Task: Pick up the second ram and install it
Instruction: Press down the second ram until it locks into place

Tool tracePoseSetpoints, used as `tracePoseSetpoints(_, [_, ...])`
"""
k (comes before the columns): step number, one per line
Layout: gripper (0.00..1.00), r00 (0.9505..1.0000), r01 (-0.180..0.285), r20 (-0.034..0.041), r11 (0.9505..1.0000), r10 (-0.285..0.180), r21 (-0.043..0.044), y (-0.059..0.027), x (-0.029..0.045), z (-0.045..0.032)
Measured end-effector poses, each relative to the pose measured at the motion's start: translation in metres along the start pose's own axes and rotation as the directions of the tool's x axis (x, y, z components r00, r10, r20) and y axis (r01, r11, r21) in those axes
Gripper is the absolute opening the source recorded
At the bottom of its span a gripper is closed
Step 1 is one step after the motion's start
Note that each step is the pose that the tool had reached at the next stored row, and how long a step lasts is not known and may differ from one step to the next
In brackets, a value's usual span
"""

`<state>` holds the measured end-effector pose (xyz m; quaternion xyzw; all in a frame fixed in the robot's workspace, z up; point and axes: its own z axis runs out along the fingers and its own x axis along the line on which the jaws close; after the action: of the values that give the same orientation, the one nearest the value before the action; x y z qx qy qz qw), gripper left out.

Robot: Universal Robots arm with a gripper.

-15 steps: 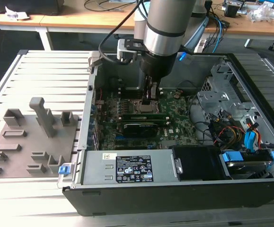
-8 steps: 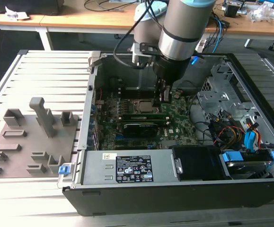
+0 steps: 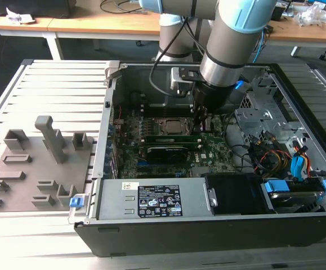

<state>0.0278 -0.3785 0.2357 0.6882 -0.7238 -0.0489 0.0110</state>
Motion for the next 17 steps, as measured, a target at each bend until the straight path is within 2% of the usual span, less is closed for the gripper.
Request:
tracePoseSetpoints(5, [0.11,1.0000,0.001,-0.0011,1.0000,-0.001,-0.0003,-0.0007,0.0006,0.0080])
tracePoseSetpoints(7, [0.11,1.0000,0.001,0.0023,1.0000,-0.001,0.0019,-0.0003,0.0001,0.0062])
tracePoseSetpoints(9, [0.11,1.0000,0.001,0.0007,1.0000,-0.001,0.0038,0.0015,0.0001,0.0019])
tracePoseSetpoints(15, [0.11,1.0000,0.001,0.0015,1.0000,-0.001,0.0094,0.0287,0.0017,0.0040])
tracePoseSetpoints(17, [0.11,1.0000,0.001,0.0014,0.9999,-0.001,0.0113,0.0460,0.0026,0.0056])
